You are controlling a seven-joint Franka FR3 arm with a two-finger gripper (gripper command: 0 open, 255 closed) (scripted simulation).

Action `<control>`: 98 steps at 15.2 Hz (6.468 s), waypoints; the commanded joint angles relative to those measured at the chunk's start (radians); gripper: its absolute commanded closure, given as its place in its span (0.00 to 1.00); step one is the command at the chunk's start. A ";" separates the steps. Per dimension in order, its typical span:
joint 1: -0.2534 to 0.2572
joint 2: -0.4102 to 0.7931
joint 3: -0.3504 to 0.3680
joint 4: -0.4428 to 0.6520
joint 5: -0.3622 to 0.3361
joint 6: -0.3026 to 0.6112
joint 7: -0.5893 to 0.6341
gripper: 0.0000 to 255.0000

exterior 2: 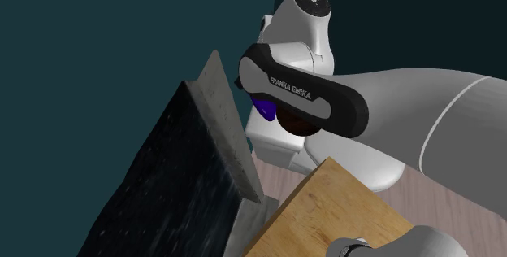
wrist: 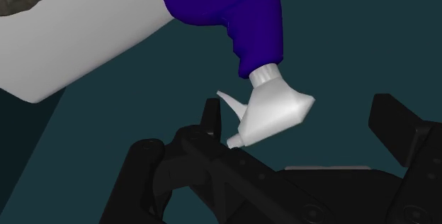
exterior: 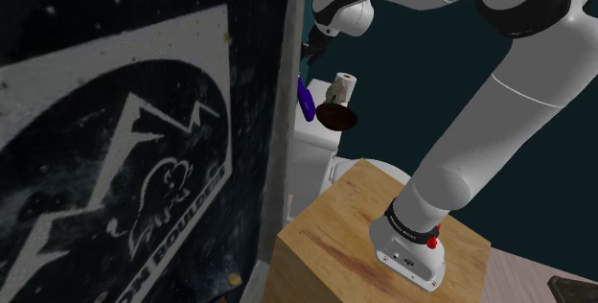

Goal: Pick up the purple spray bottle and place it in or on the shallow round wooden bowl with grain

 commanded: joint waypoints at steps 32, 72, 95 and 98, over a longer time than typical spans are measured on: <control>0.008 0.023 -0.001 0.066 -0.006 -0.039 0.022 1.00; 0.006 0.031 -0.034 0.040 0.126 -0.074 -0.279 1.00; -0.171 0.496 -0.028 0.501 0.173 -0.607 -1.778 0.00; -0.165 0.502 -0.024 0.476 0.180 -0.577 -1.782 0.00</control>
